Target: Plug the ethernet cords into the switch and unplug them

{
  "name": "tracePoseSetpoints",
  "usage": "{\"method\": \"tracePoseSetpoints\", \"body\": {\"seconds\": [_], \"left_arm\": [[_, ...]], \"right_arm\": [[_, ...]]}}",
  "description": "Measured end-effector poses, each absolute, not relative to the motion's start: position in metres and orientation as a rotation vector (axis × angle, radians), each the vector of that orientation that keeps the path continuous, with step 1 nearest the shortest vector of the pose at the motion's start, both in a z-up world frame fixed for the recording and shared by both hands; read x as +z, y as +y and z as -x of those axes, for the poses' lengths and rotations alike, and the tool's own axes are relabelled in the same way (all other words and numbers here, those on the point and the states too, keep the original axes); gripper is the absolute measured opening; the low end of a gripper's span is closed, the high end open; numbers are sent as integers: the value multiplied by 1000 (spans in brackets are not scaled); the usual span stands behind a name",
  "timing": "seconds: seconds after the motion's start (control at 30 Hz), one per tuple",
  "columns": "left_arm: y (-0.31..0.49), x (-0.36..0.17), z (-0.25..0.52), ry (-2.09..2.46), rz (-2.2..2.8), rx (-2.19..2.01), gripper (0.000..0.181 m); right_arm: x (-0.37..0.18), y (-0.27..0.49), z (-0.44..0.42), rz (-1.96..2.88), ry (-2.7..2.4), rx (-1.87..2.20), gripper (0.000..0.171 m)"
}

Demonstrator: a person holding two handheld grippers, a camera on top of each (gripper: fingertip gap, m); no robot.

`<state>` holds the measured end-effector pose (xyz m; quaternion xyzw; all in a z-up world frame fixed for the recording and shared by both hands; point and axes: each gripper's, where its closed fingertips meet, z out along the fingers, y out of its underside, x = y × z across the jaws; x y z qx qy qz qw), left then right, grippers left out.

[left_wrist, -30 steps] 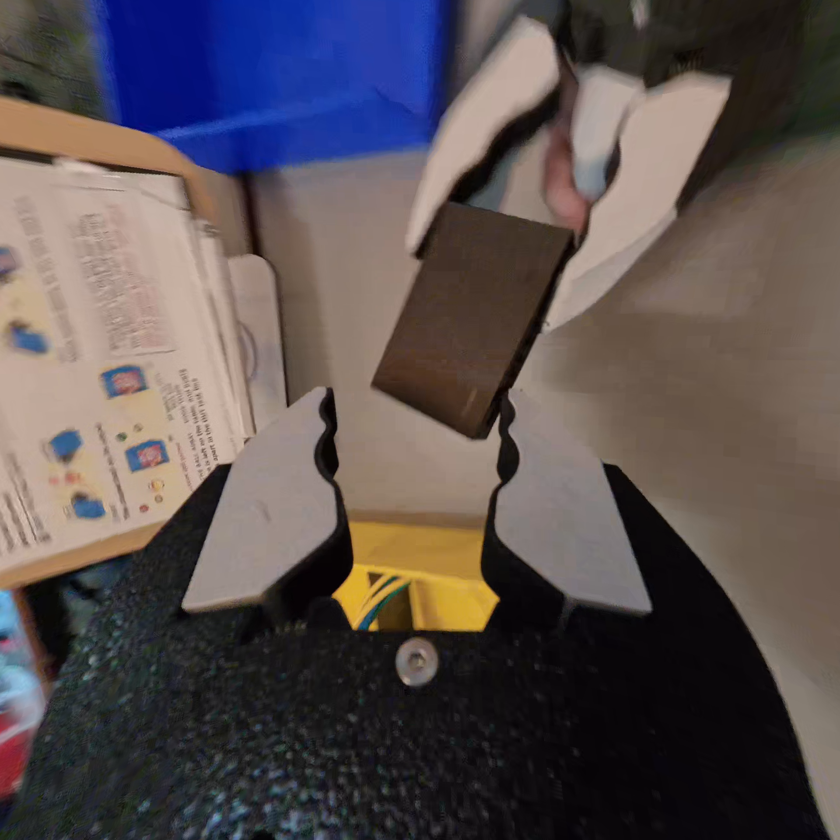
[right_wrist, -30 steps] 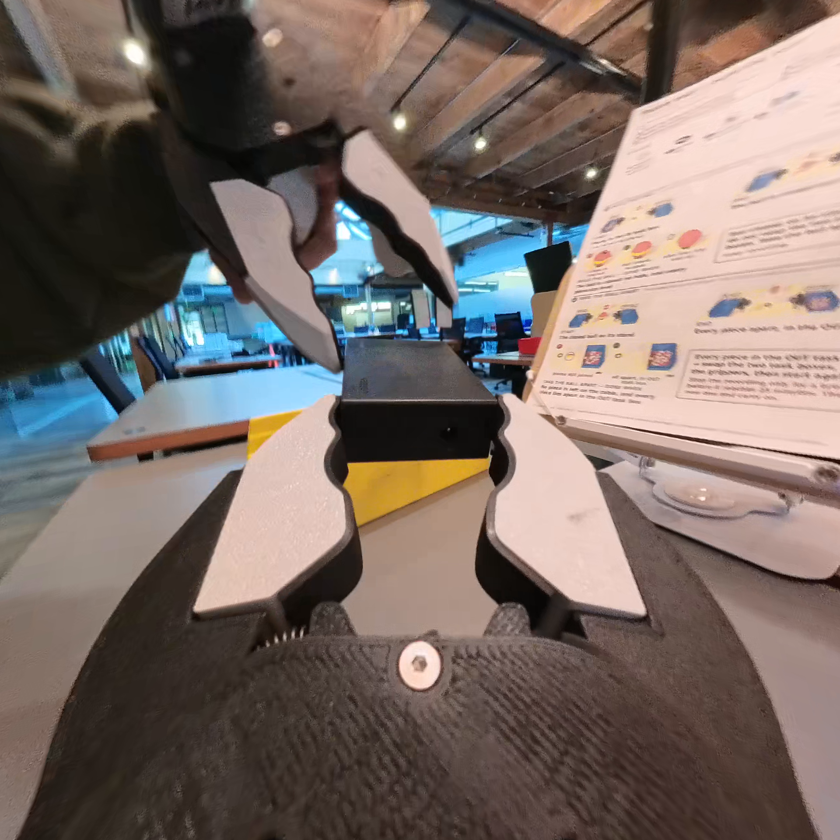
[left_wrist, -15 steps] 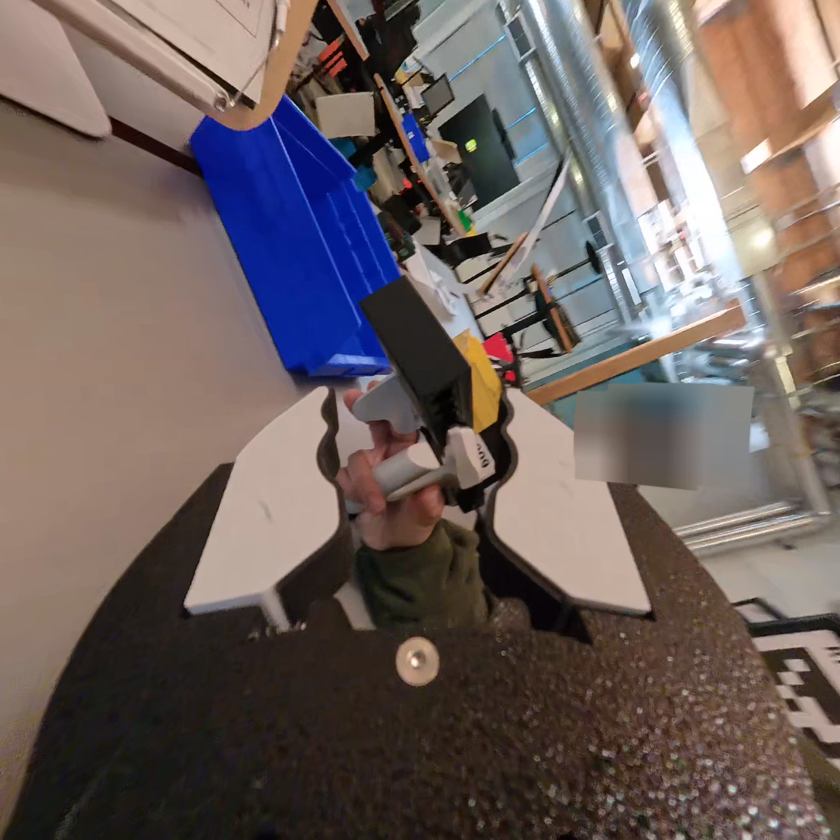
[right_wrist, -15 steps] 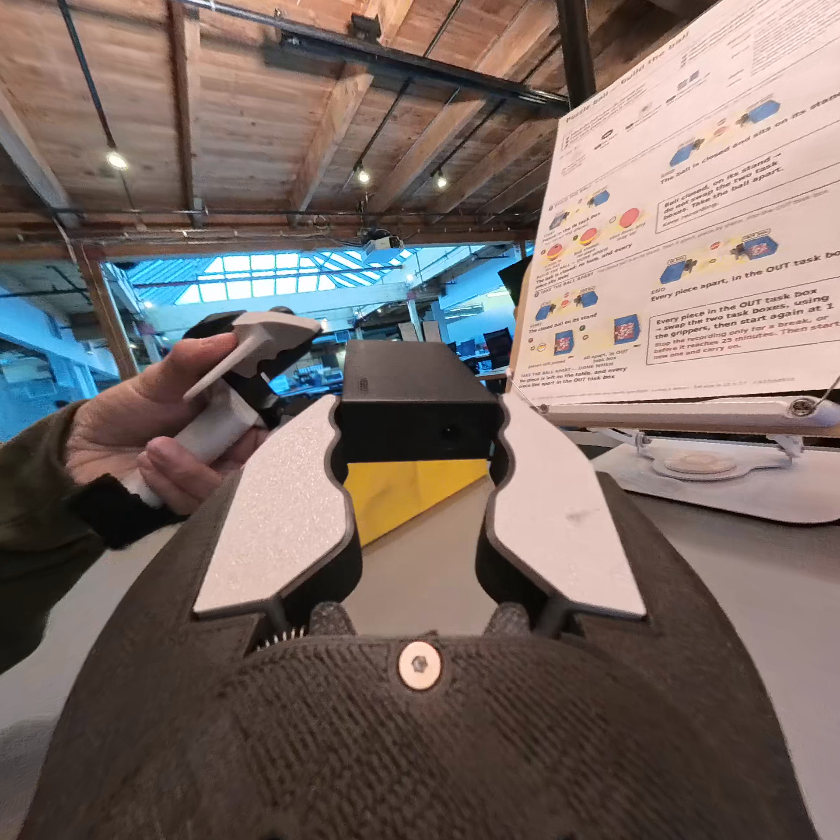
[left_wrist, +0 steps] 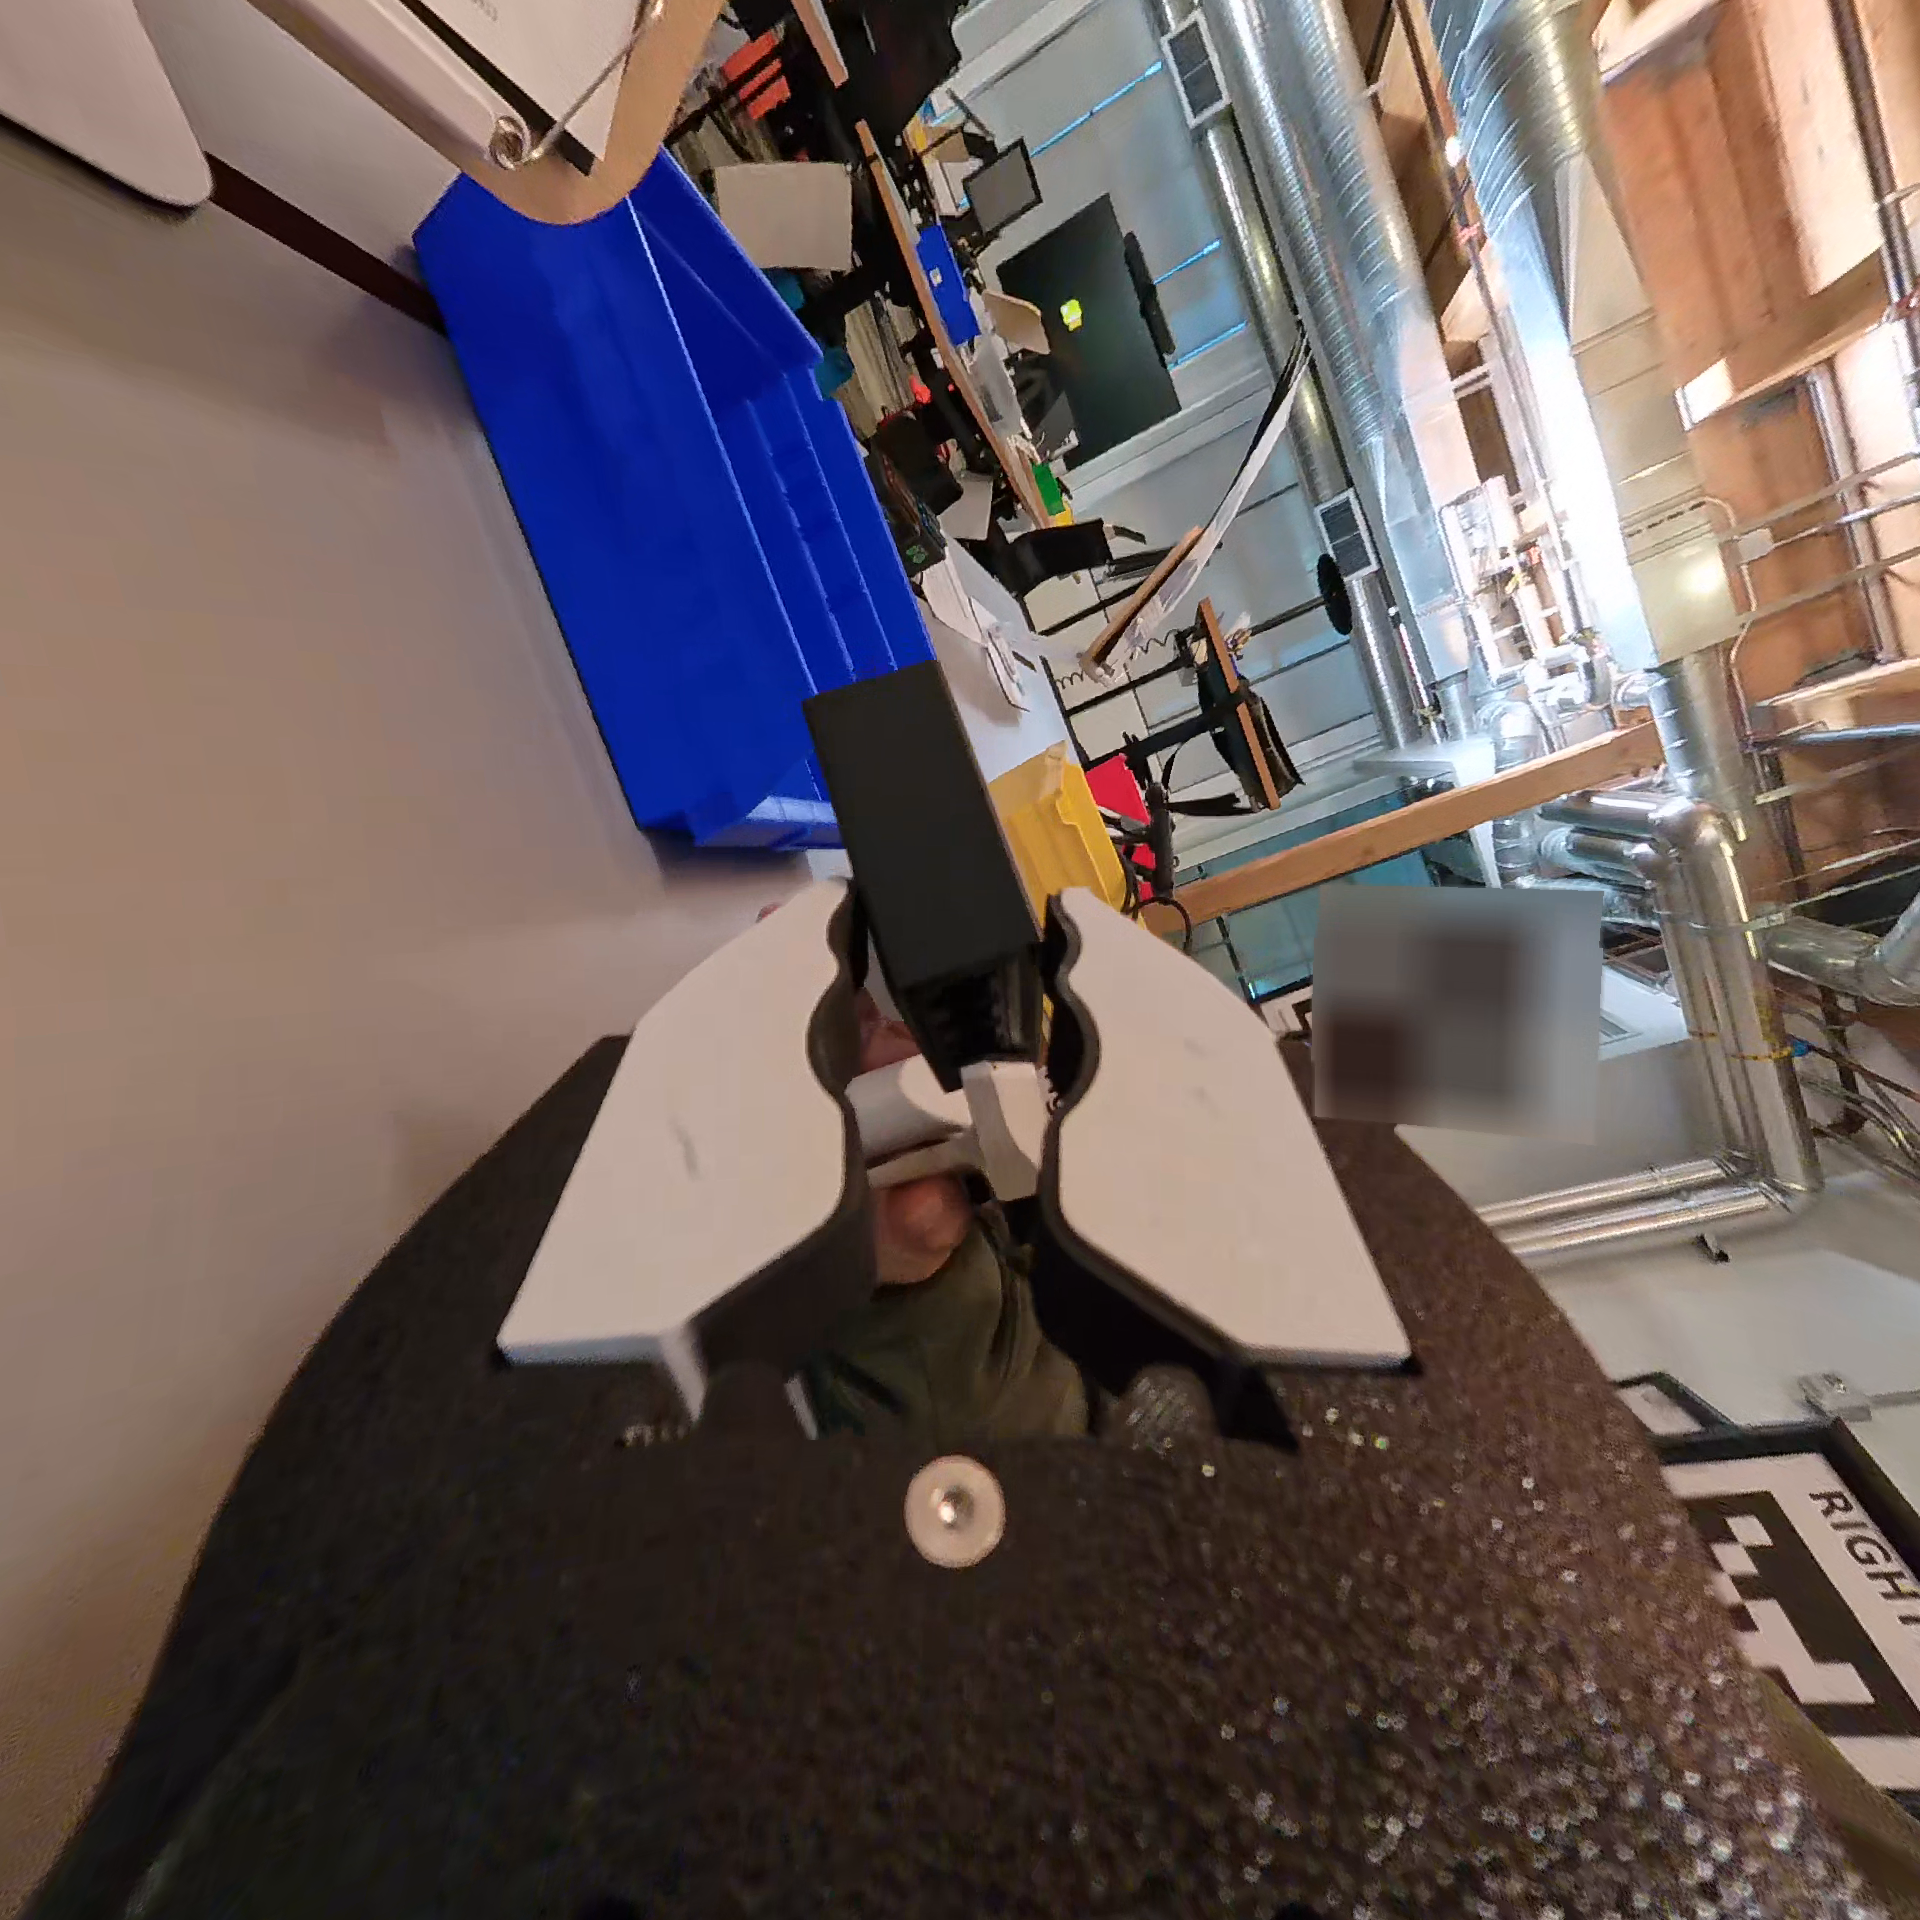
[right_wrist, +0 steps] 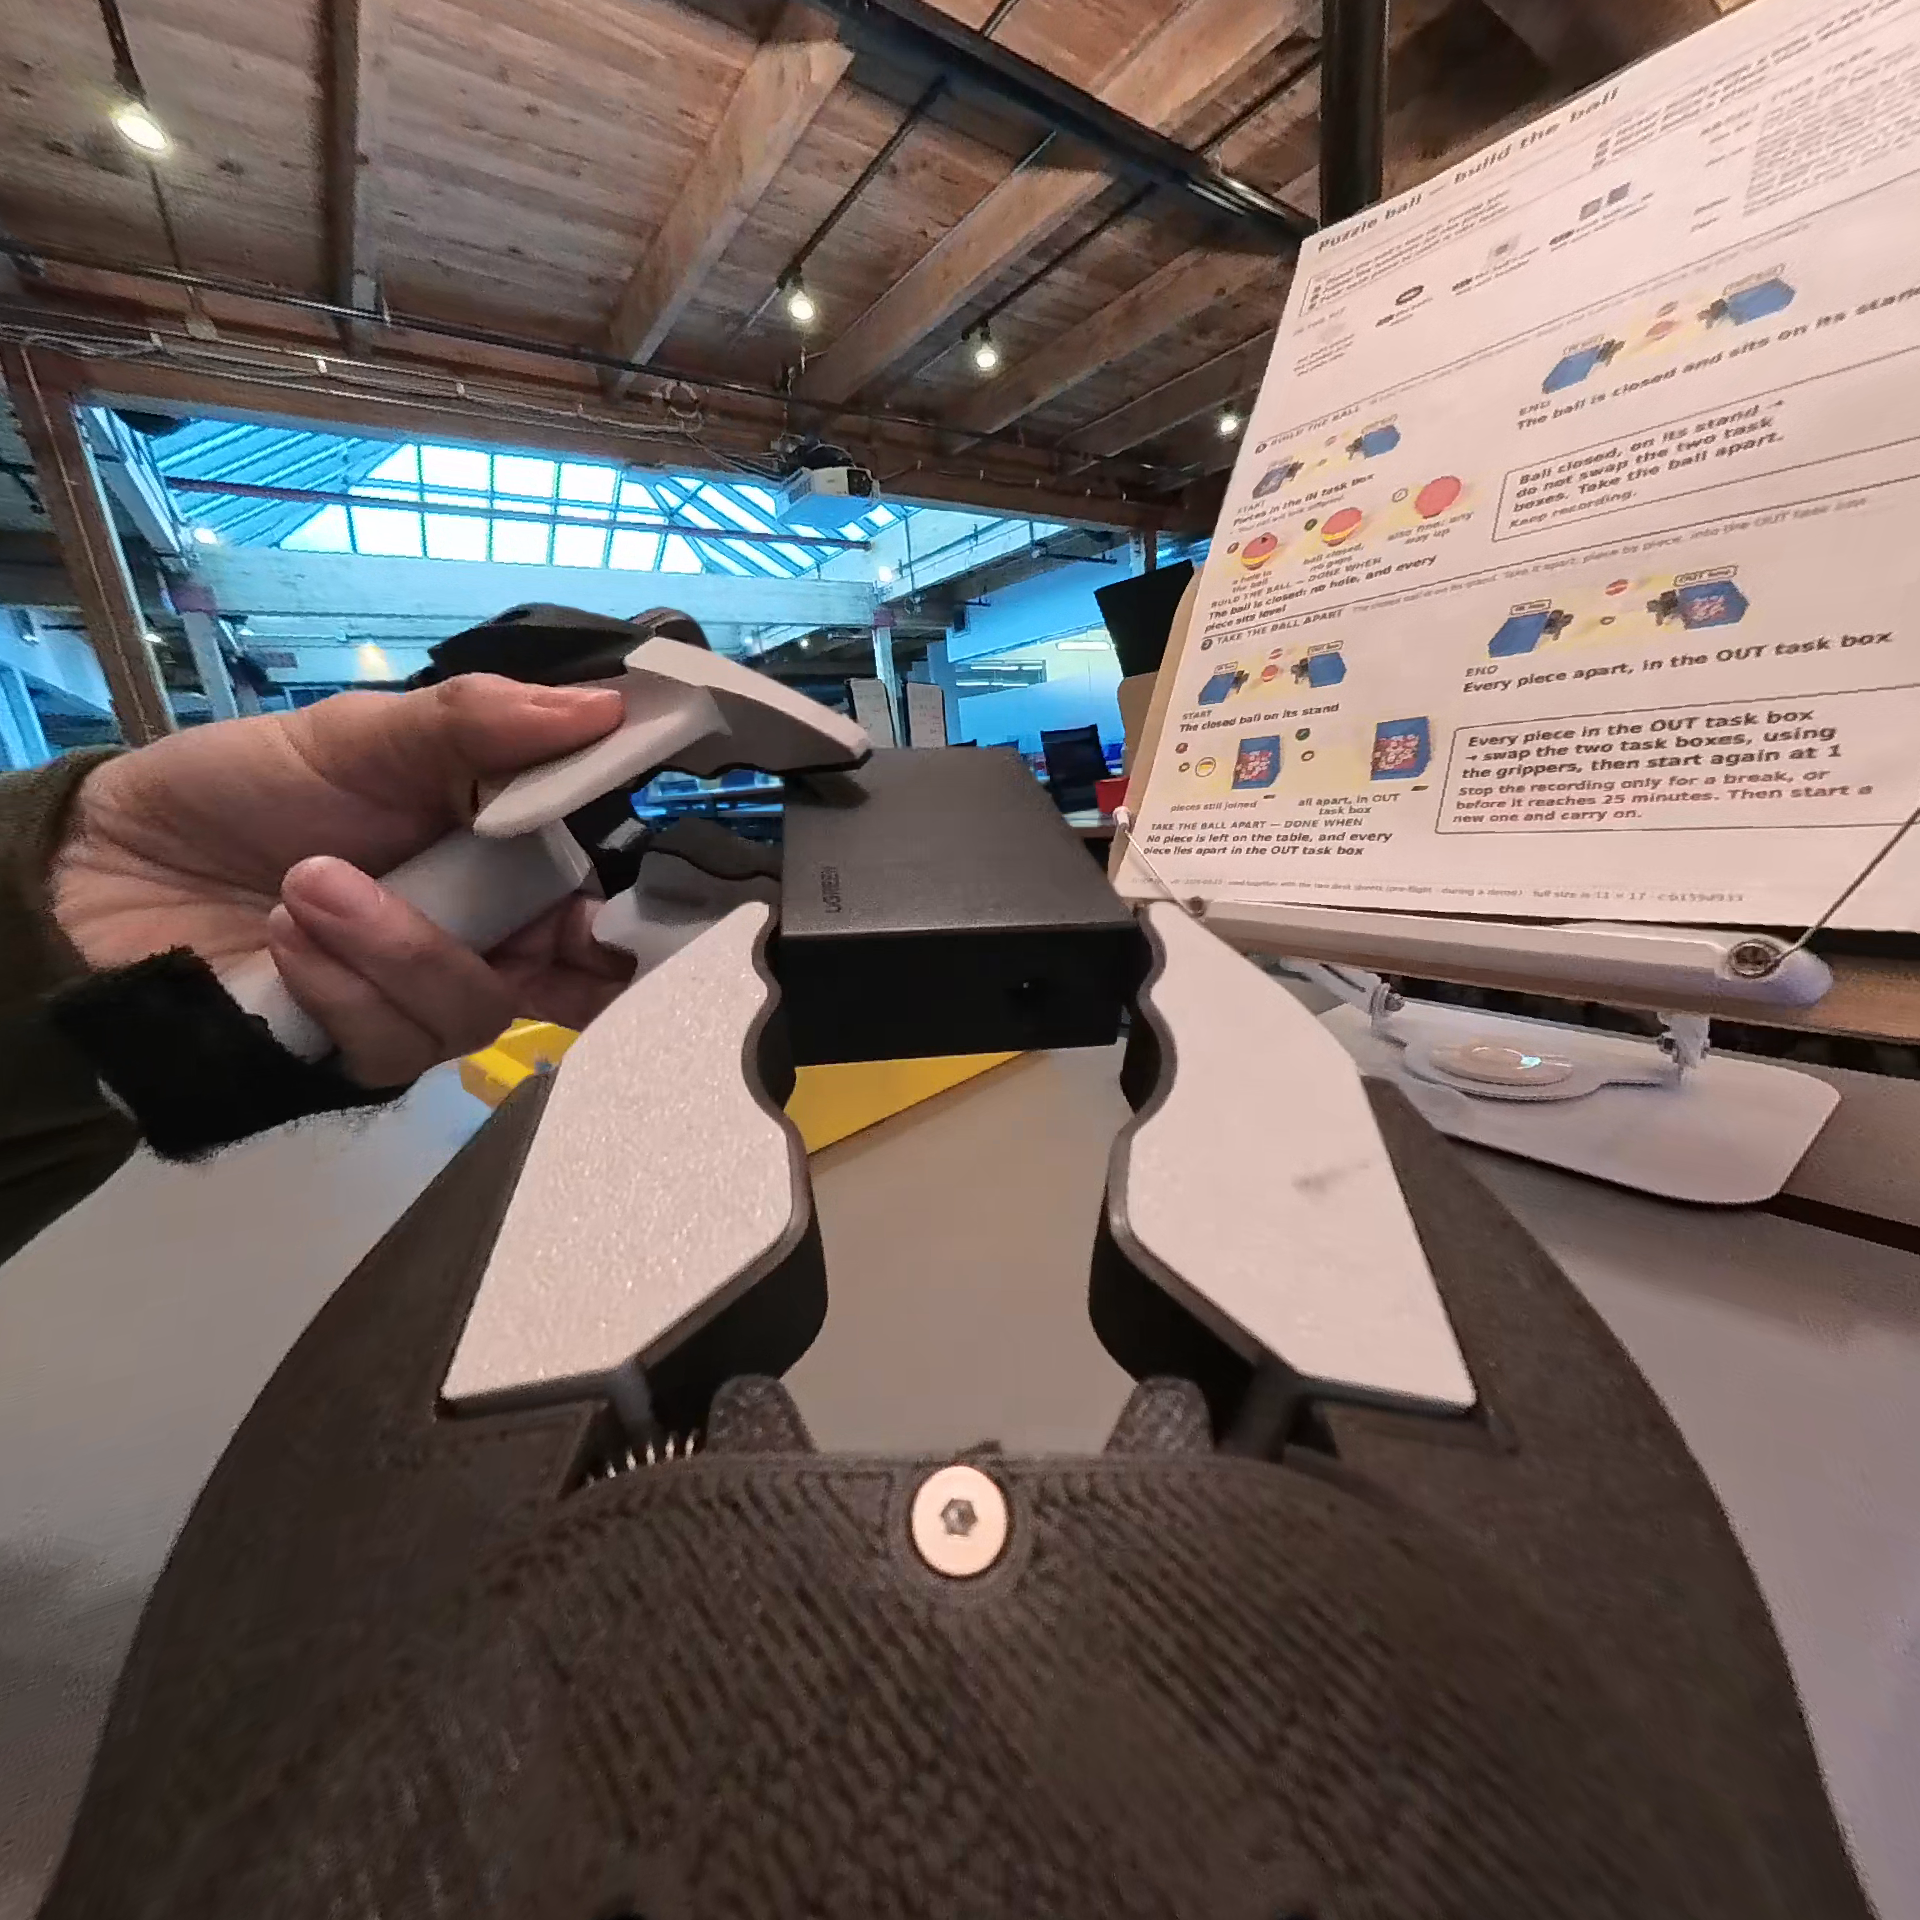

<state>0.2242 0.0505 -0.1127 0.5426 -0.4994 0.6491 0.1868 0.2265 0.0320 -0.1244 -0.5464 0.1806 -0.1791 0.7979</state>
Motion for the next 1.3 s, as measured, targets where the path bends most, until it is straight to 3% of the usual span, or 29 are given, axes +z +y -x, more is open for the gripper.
{"method": "tracePoseSetpoints", "body": {"seconds": [1.3], "left_arm": [[52,-119,-237,-1719,-1471,1733,32]], "right_arm": [[-137,41,-233,1295,449,-475,62]]}}
